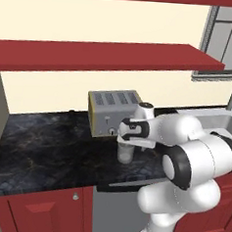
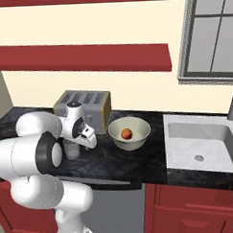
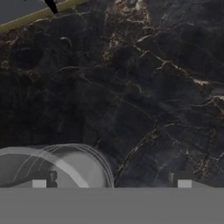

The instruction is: Move the glass cup from next to the sink to the open cabinet. Then, move the bowl with the peach to the fridge to clear the area for faucet cleaning.

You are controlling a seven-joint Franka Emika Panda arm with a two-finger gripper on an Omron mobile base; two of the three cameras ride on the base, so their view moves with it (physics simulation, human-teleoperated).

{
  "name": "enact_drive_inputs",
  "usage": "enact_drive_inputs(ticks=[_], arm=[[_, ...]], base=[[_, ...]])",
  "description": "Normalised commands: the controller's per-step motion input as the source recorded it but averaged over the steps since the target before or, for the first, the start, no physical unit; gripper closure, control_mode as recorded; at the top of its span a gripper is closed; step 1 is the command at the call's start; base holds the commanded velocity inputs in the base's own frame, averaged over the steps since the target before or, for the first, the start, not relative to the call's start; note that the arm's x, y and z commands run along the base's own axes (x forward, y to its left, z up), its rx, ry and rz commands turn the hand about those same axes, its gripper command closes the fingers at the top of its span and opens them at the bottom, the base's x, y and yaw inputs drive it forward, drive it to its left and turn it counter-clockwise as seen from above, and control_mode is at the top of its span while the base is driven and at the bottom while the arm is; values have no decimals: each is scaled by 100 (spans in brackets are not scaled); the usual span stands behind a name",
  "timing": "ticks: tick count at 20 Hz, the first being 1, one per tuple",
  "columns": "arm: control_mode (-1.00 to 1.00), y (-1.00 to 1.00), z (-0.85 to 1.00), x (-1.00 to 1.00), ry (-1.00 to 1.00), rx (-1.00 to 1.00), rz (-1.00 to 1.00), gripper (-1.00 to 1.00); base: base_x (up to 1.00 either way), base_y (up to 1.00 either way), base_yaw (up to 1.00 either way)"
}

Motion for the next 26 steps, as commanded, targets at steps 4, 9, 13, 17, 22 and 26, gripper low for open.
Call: enact_drive_inputs(ticks=[4, 9, 13, 17, 22, 26], arm=[[-100, 0, -12, 1, 1, 0, 0, -100], [-100, 0, 7, -21, -8, 0, 0, -100], [-100, 0, 12, 0, -3, 0, 0, -100], [-100, 0, -4, 27, 0, 0, 0, -100], [-100, 0, -21, 5, 1, 0, 0, -100], [-100, 1, -39, -27, 1, 0, 0, -100]], base=[[0, 0, 0], [0, 0, 0], [0, 0, 0], [0, 0, 0], [0, 0, 0], [0, 0, 0]])
